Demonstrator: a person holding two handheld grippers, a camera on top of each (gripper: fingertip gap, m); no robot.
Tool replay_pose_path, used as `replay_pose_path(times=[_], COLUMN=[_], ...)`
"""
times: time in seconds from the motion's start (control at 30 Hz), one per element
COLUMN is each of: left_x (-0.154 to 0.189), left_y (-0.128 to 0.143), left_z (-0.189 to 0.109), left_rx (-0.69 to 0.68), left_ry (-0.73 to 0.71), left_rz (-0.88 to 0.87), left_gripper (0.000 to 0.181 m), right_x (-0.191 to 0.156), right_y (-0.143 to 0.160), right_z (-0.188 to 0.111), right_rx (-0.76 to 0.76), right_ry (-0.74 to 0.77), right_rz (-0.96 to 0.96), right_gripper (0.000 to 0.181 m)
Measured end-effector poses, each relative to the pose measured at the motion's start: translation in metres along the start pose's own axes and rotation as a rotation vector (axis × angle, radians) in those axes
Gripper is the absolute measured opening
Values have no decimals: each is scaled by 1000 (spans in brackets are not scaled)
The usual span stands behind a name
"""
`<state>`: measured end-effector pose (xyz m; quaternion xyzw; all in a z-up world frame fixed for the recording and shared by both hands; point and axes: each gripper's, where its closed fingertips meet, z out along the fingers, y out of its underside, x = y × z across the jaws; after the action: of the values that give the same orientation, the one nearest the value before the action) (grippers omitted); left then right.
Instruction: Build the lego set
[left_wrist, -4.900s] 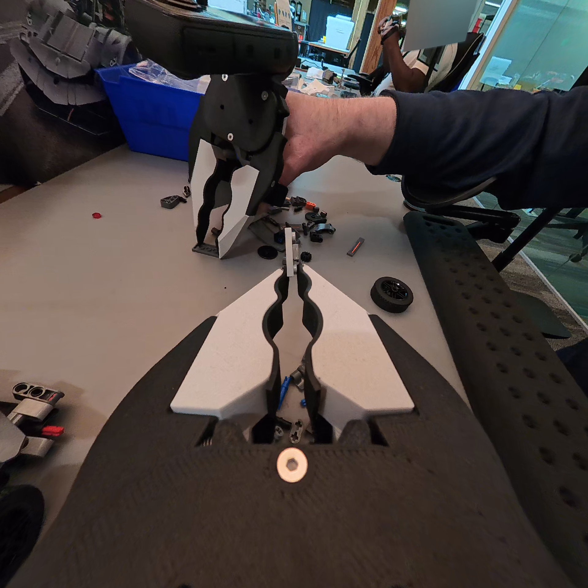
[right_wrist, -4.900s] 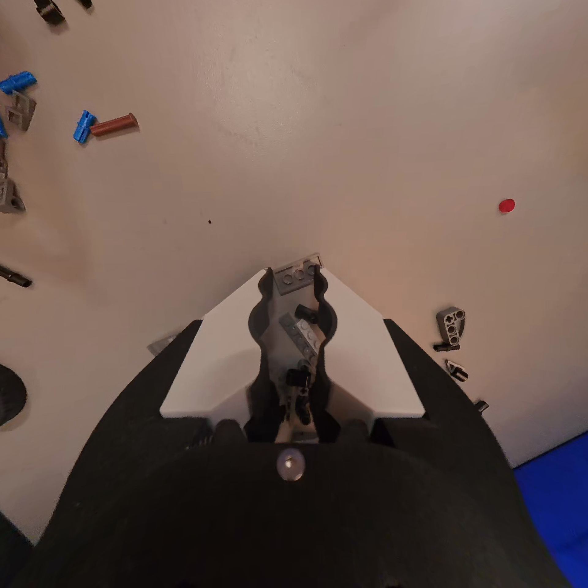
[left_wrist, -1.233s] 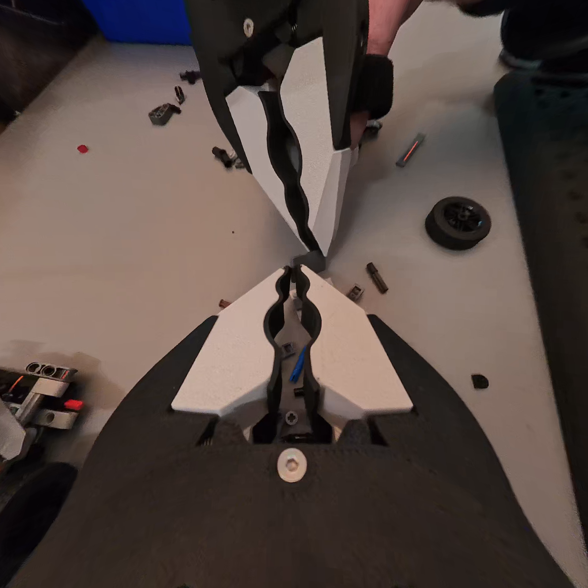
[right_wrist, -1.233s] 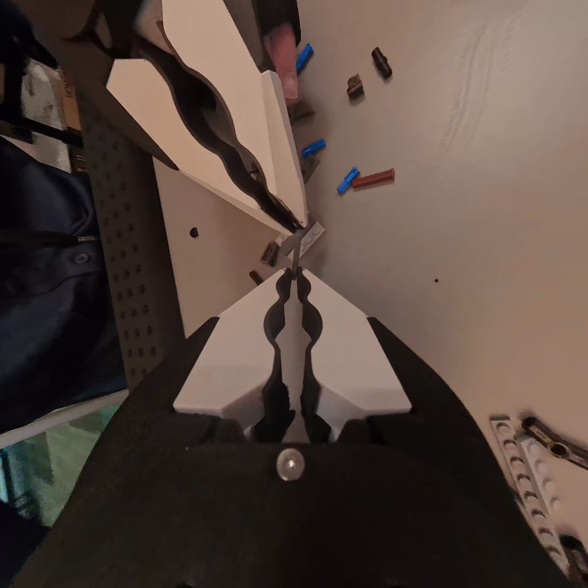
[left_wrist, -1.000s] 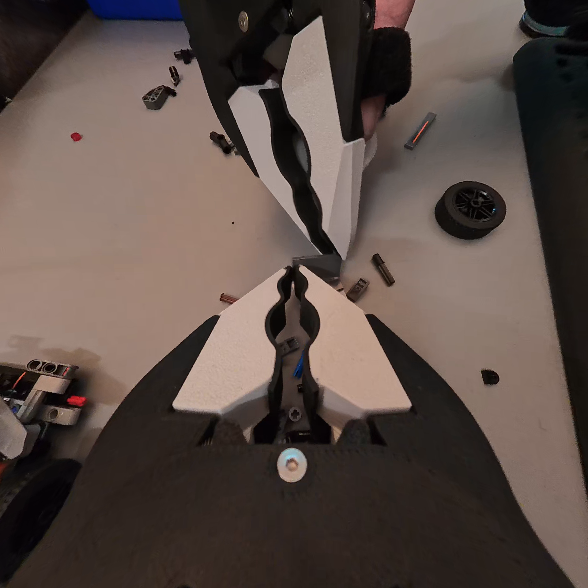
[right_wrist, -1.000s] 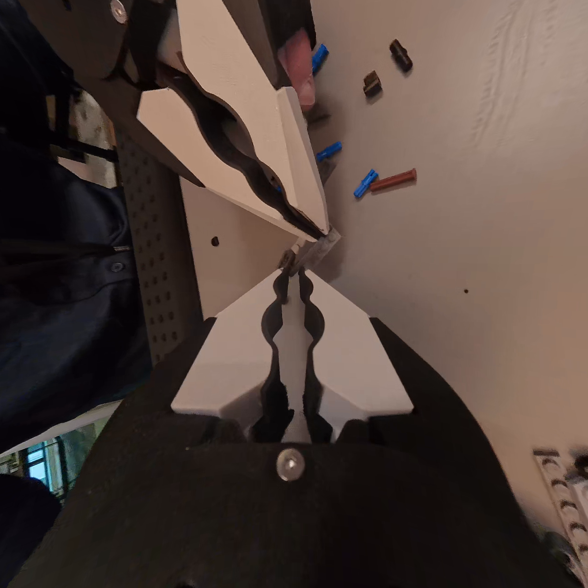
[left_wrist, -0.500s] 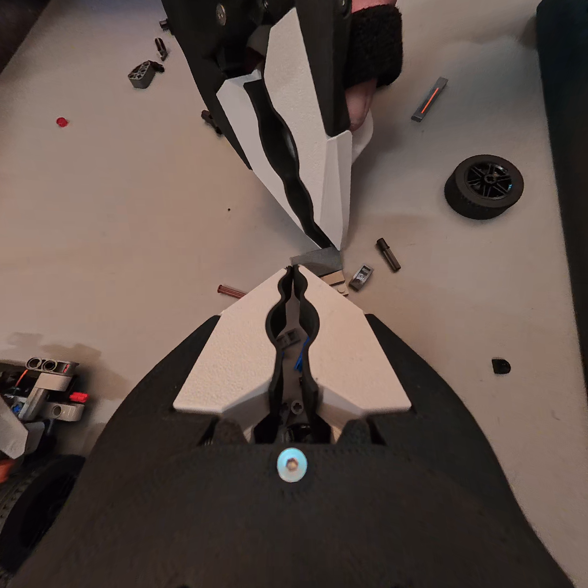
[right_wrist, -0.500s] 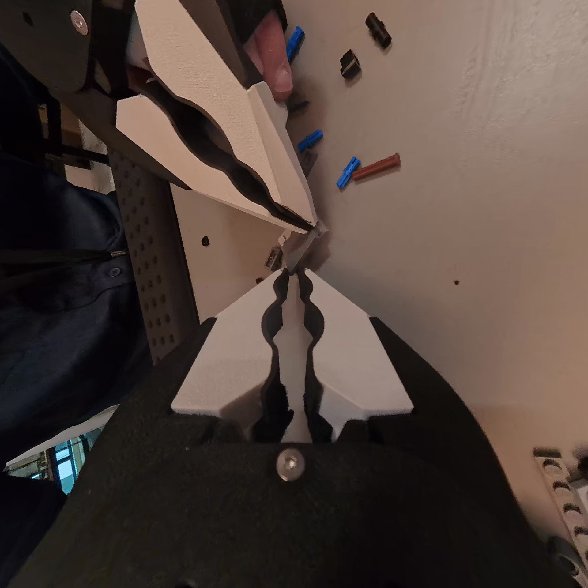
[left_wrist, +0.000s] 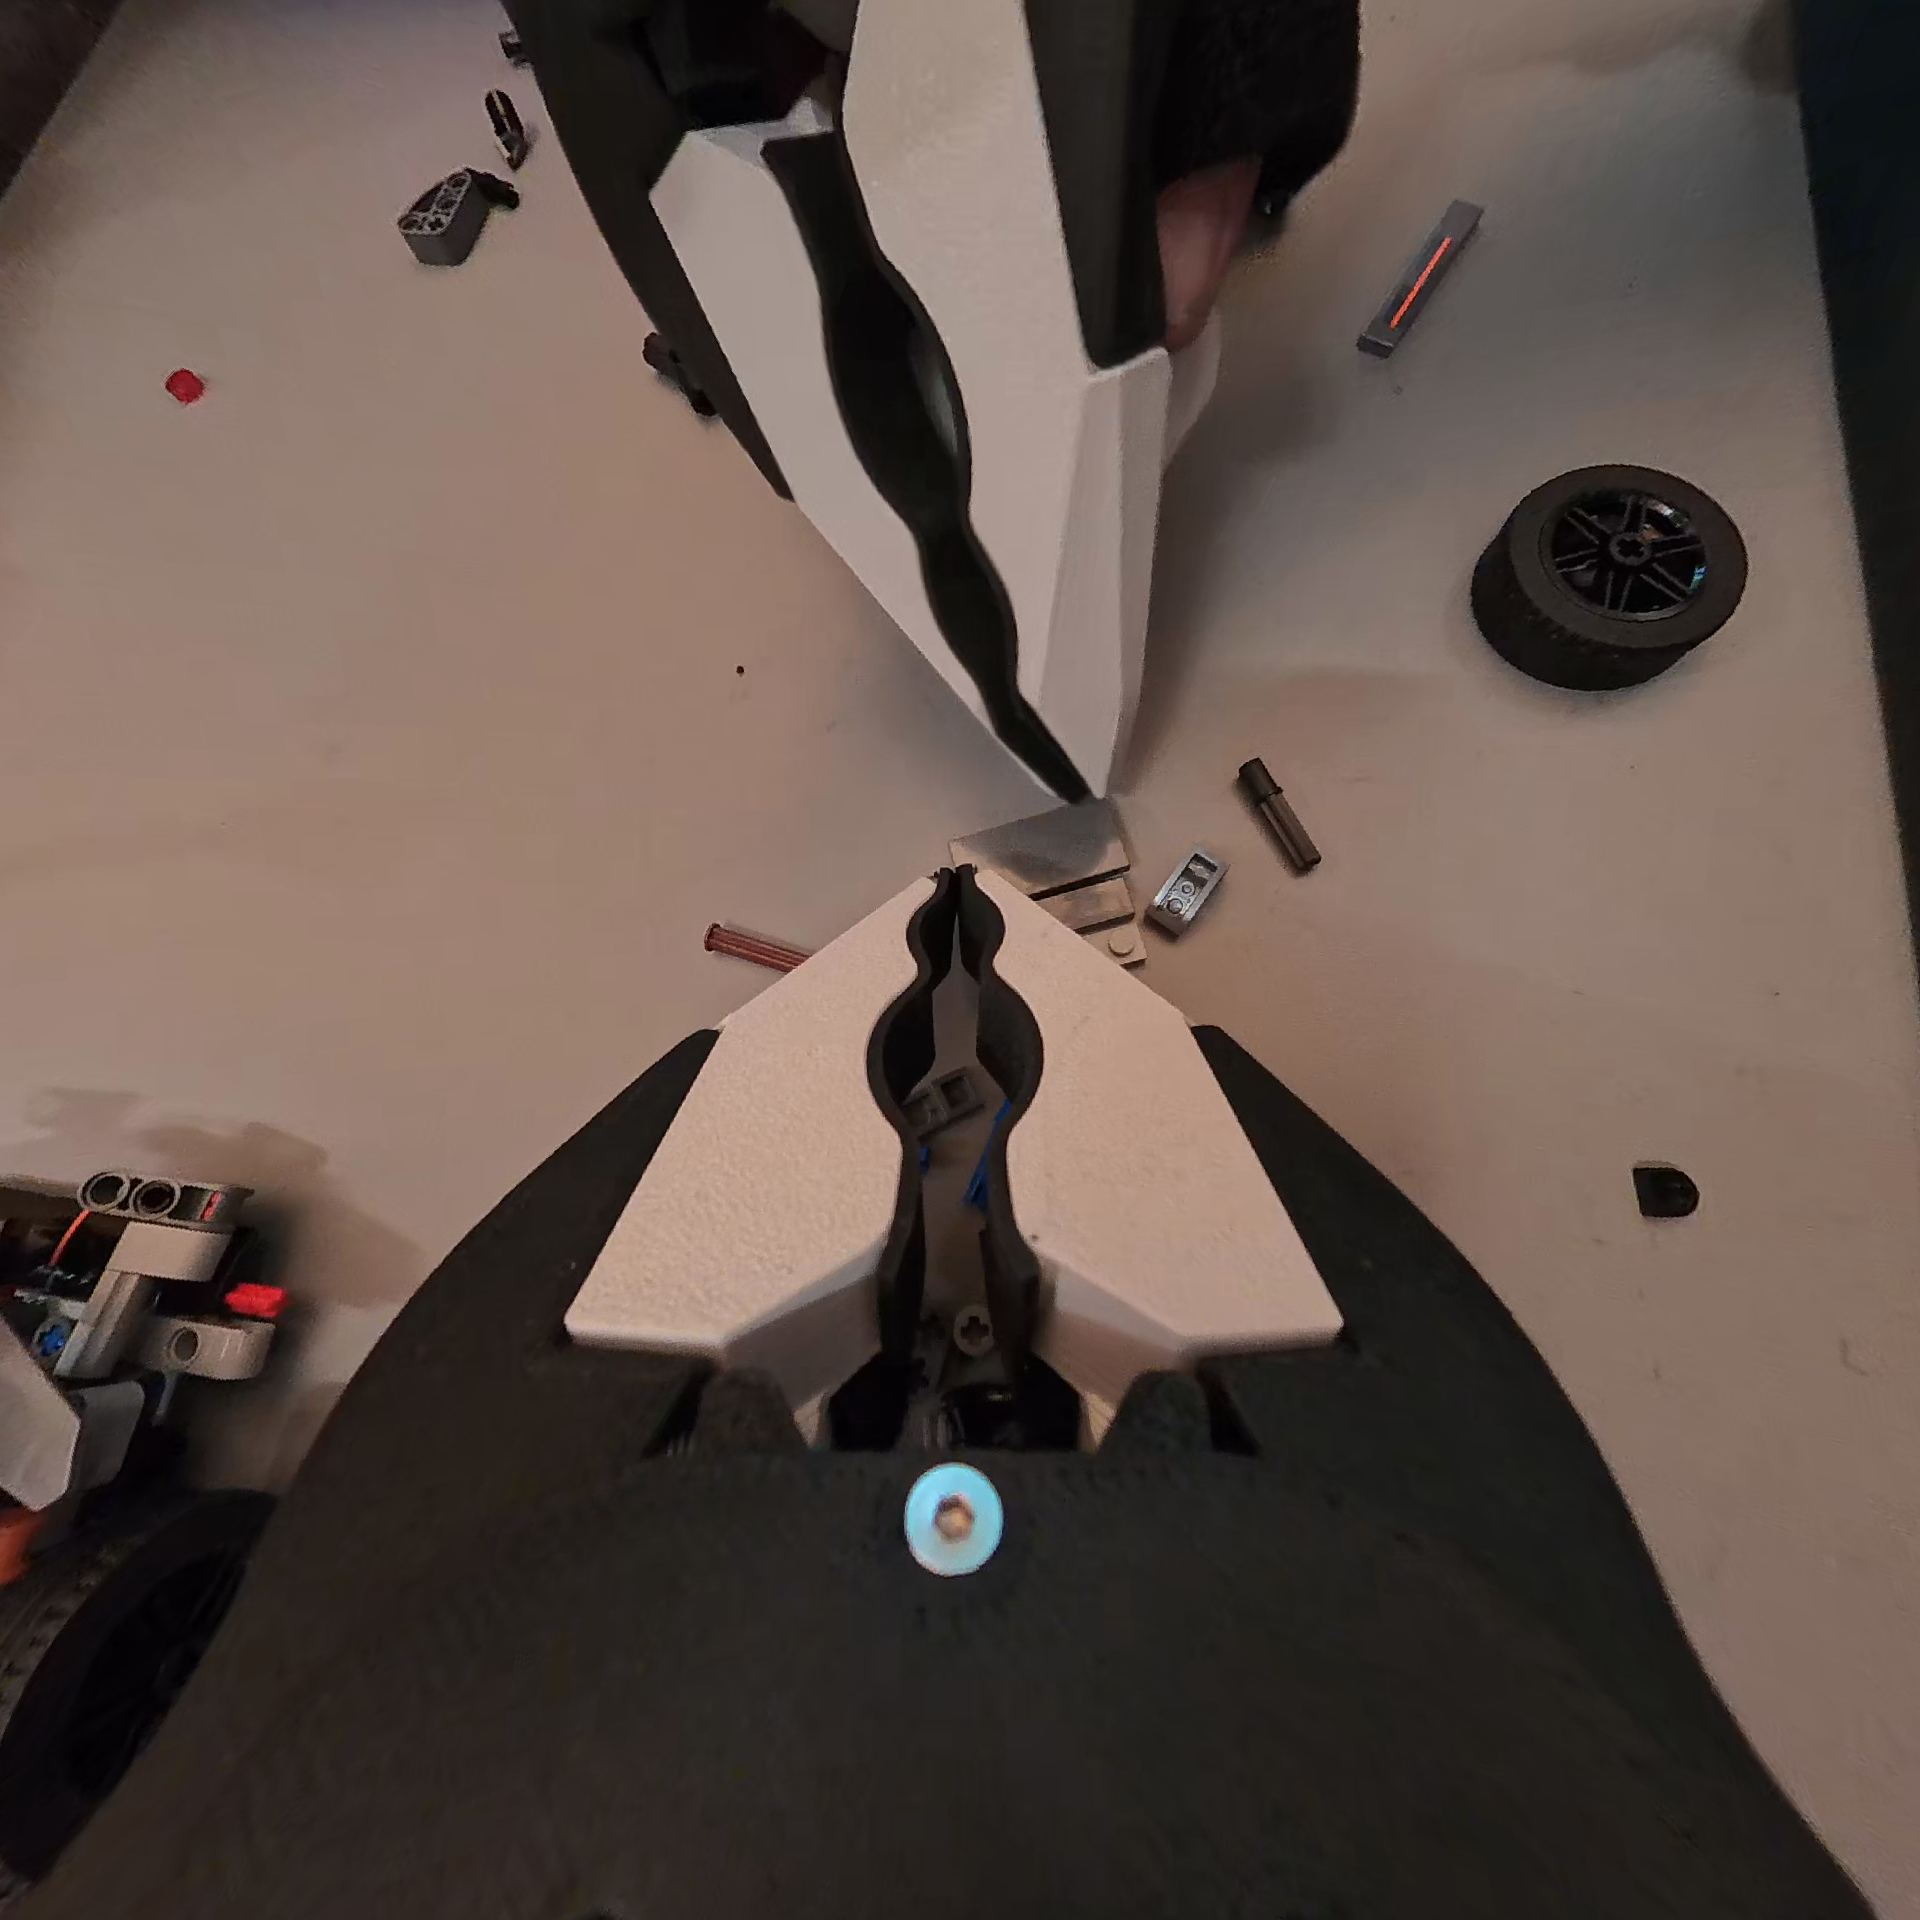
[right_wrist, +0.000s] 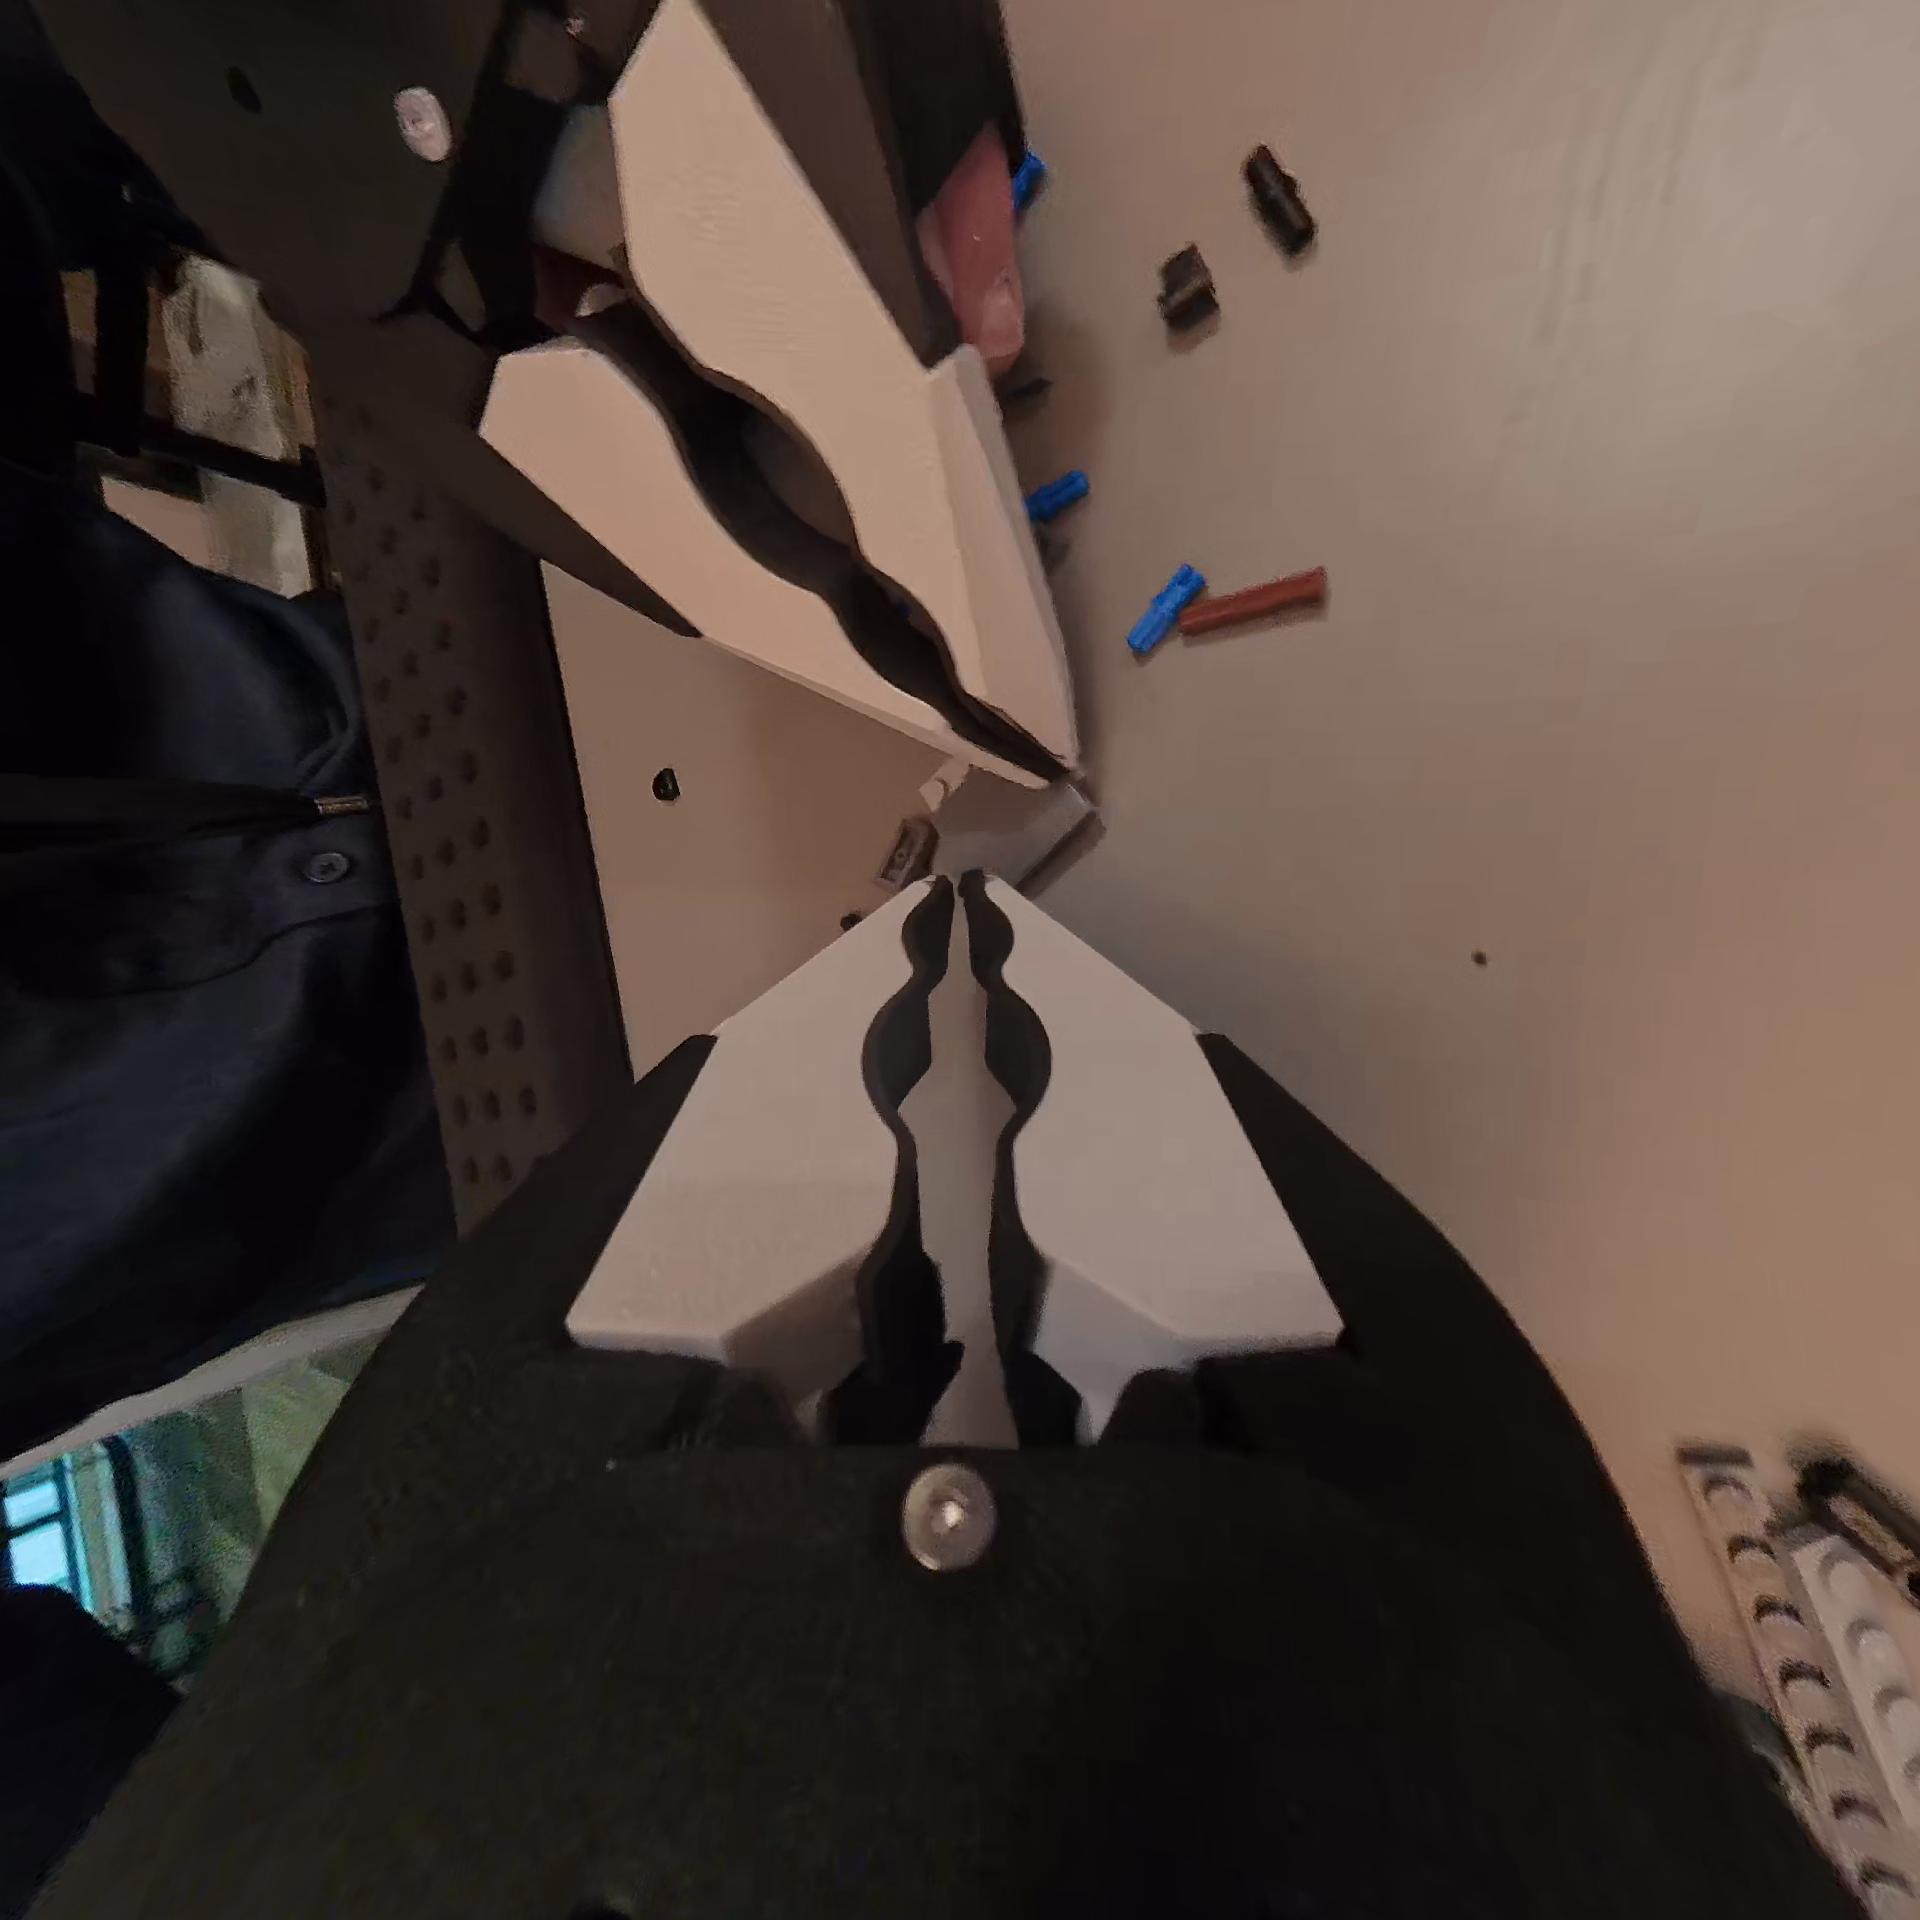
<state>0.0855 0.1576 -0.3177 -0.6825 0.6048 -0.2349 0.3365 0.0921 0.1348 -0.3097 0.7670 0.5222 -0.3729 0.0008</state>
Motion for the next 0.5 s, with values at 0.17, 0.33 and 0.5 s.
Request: replay_pose_path(times=[0.17, 0.33, 0.5], left_x=[-1, 0, 2], left_y=[0, 1, 2], left_z=[0, 1, 2], left_rx=[0, -7, -19], left_ry=[-8, -8, -10], left_rz=[1, 15, 40], left_gripper=[0, 0, 0], right_x=[0, 3, 2], right_y=[-1, -2, 0], right_z=[10, 14, 19], right_rx=[-17, -16, -38], right_ry=[24, 32, 38], right_rz=[-40, -22, -37], right_gripper=[0, 0, 0])
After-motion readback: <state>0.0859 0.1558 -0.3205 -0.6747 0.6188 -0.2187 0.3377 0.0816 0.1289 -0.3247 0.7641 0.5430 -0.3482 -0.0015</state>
